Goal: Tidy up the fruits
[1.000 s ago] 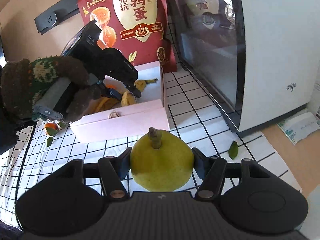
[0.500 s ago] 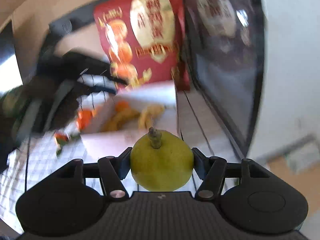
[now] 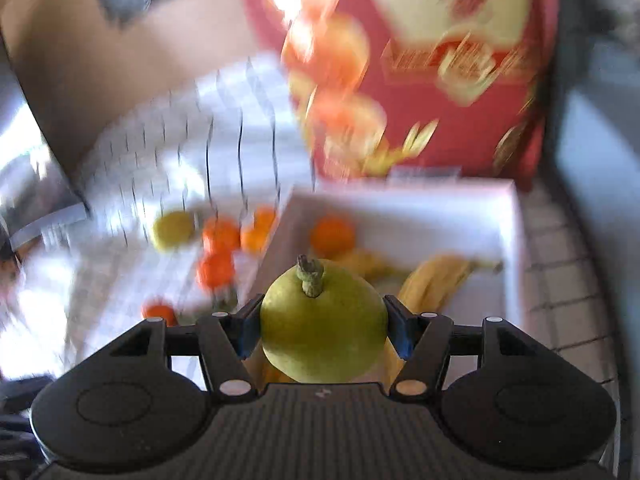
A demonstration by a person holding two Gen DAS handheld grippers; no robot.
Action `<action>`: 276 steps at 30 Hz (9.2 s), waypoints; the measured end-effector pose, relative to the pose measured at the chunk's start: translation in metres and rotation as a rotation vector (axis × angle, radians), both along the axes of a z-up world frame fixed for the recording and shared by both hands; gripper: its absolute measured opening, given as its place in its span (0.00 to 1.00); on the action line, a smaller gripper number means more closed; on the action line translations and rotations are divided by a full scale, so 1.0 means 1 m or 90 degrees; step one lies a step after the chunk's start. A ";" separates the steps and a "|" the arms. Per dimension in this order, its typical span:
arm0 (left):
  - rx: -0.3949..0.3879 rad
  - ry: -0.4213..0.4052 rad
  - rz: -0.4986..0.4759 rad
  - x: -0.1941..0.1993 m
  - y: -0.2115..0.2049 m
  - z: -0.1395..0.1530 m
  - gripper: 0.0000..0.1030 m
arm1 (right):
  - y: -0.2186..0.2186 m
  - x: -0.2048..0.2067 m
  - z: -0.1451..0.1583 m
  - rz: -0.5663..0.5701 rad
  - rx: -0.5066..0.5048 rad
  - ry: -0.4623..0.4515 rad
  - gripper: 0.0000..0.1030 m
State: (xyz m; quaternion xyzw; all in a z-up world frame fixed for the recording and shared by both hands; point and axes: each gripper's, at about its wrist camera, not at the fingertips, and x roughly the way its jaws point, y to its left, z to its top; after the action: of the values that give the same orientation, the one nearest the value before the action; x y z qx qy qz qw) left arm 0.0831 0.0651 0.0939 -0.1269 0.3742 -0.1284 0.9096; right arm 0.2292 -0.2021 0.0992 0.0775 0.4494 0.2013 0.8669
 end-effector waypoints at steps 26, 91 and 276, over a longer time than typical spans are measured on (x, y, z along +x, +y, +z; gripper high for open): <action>0.053 0.052 0.017 0.007 -0.002 -0.021 0.40 | -0.007 -0.029 -0.021 0.026 -0.006 0.006 0.61; 0.339 0.192 -0.117 0.254 0.075 -0.034 0.62 | 0.041 -0.140 -0.022 0.040 -0.046 -0.083 0.62; 0.066 -0.024 -0.062 -0.002 -0.019 0.034 0.07 | 0.059 -0.148 -0.009 0.112 -0.052 -0.186 0.40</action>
State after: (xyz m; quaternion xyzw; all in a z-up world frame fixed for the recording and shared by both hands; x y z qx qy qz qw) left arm 0.0809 0.0465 0.1279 -0.0588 0.3686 -0.1555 0.9146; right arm 0.0807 -0.1427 0.0903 -0.0271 0.3317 0.2673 0.9043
